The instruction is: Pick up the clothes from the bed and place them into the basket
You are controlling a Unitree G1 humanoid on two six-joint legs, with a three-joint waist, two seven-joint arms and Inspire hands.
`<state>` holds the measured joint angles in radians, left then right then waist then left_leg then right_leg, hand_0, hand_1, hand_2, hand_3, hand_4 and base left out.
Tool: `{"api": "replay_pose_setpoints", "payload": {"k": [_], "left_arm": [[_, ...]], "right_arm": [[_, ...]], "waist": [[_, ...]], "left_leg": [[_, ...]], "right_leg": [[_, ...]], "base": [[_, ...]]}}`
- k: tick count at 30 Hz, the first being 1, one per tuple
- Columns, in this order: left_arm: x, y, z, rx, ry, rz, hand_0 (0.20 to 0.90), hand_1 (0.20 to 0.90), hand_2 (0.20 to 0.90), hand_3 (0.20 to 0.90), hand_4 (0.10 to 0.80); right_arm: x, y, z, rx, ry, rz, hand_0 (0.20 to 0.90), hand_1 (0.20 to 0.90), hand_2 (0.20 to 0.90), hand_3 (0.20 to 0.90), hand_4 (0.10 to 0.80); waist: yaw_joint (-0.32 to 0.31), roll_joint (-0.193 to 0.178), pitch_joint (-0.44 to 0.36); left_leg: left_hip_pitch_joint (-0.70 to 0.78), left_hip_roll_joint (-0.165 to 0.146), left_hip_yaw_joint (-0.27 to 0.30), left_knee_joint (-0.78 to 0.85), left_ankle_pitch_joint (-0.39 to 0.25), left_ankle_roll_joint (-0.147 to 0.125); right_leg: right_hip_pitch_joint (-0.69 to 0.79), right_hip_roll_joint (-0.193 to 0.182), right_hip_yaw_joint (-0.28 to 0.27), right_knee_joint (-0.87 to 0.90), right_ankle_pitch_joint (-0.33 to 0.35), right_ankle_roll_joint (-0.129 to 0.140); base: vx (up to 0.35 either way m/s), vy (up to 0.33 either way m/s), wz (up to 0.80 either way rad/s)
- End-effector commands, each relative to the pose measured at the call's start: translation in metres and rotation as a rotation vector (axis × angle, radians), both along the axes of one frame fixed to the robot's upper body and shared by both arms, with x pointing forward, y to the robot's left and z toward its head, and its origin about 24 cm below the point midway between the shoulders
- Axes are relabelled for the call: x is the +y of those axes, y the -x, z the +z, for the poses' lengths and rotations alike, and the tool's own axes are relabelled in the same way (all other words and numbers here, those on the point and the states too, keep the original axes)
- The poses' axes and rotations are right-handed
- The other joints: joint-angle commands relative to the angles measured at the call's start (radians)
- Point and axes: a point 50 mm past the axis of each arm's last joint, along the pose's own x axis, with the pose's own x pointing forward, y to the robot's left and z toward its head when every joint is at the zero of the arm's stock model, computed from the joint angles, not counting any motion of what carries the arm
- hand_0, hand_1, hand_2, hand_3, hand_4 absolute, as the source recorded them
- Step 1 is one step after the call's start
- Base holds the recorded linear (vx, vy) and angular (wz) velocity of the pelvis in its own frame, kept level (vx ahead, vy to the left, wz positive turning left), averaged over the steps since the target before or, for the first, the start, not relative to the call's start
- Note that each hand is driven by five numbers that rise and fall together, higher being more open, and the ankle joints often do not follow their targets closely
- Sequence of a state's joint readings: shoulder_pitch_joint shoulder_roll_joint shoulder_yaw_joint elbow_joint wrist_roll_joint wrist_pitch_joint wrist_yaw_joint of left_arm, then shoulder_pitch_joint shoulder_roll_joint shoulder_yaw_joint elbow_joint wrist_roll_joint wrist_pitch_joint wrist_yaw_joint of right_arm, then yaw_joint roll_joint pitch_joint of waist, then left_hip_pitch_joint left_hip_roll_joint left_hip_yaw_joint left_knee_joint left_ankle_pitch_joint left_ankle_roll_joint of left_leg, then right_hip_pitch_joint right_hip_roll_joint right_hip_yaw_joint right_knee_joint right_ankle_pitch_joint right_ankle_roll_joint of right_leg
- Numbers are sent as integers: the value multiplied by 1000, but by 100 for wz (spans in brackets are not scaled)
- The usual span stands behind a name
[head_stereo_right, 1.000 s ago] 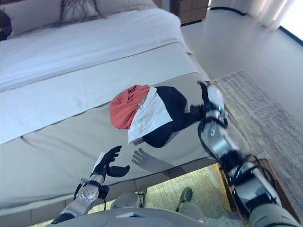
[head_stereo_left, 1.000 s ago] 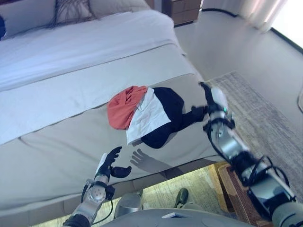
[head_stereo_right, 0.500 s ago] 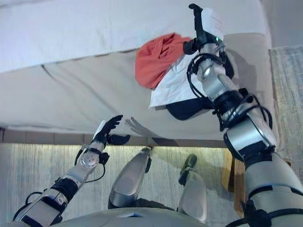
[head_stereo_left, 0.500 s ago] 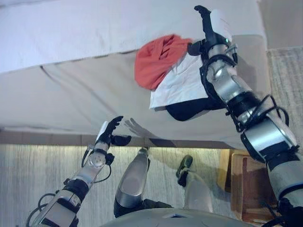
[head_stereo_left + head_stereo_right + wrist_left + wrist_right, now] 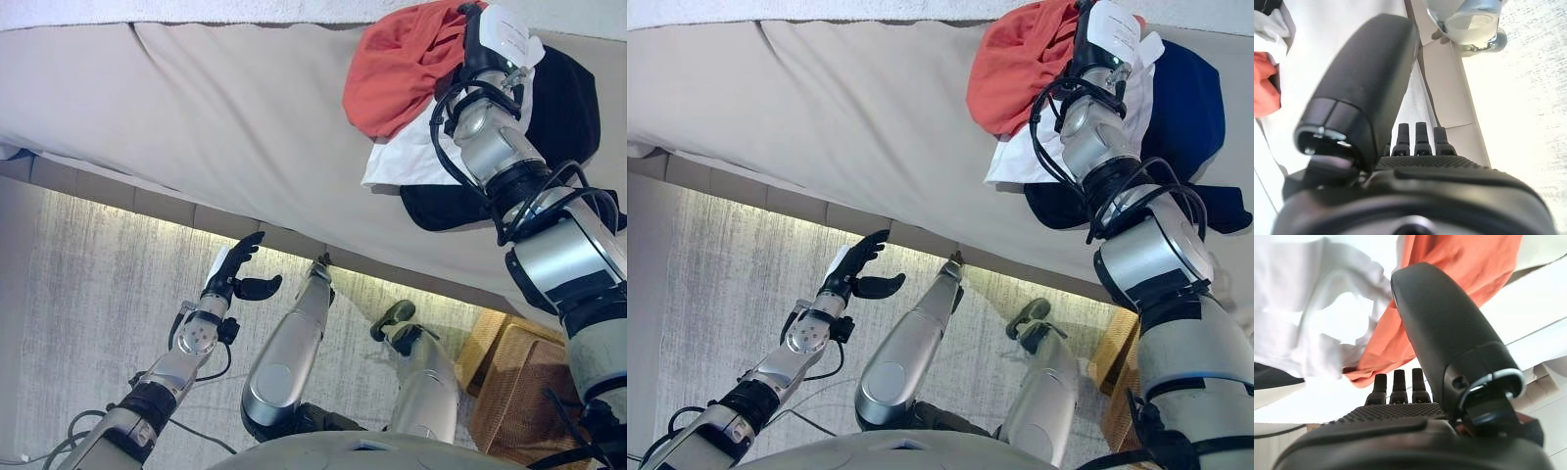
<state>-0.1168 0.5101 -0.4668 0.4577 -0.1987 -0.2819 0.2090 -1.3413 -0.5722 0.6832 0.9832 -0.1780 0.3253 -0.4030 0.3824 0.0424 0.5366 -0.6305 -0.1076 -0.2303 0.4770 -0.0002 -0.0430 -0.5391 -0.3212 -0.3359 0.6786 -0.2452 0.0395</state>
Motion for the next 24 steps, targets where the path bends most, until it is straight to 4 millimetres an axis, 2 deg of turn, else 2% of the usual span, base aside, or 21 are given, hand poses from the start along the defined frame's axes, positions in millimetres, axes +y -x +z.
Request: {"api": "replay_pose_setpoints", "payload": {"k": [1,10,14,15,16,17,24], "left_arm": [[4,3,27,-155,56,-11,900,900,900,900,800],[14,11,33,-171,89,22,900,900,900,900,800],[18,15,36,-186,92,19,900,900,900,900,800],[18,16,37,-190,92,20,900,900,900,900,800],[19,17,38,-197,93,25,900,900,900,900,800],[20,18,39,-206,96,31,900,900,900,900,800],[26,19,45,-241,73,30,900,900,900,900,800]], "right_arm": [[8,16,84,-265,124,-3,900,900,900,900,800],[5,23,110,-308,113,4,900,900,900,900,800],[4,22,111,-257,68,16,900,900,900,900,800],[3,21,111,-246,64,20,801,801,801,785,685],[2,21,111,-243,62,17,801,801,801,785,685],[0,21,112,-247,57,20,300,300,300,200,100],[-5,25,119,-301,34,10,300,300,300,200,100]], "waist": [[27,47,-17],[53,54,-17],[64,56,-17],[66,58,-17],[69,60,-17],[72,61,-17],[81,56,-17]], "left_leg": [[-44,-6,46,85,-144,88],[-121,-21,35,144,-149,100],[-144,-26,32,164,-148,100],[-148,-26,30,167,-148,101],[-152,-27,27,170,-148,102],[-160,-27,27,175,-148,103],[-171,-29,19,195,-155,107]], "right_leg": [[-29,46,25,56,-3,-36],[-88,40,16,121,-12,-40],[-108,37,13,146,-15,-40],[-112,36,13,154,-17,-41],[-117,38,13,160,-20,-41],[-120,37,11,166,-22,-41],[-122,39,5,183,-17,-39]], "base": [[26,56,3],[24,55,3],[19,21,3],[24,25,5],[17,23,7],[10,12,4],[-9,-40,5]]}}
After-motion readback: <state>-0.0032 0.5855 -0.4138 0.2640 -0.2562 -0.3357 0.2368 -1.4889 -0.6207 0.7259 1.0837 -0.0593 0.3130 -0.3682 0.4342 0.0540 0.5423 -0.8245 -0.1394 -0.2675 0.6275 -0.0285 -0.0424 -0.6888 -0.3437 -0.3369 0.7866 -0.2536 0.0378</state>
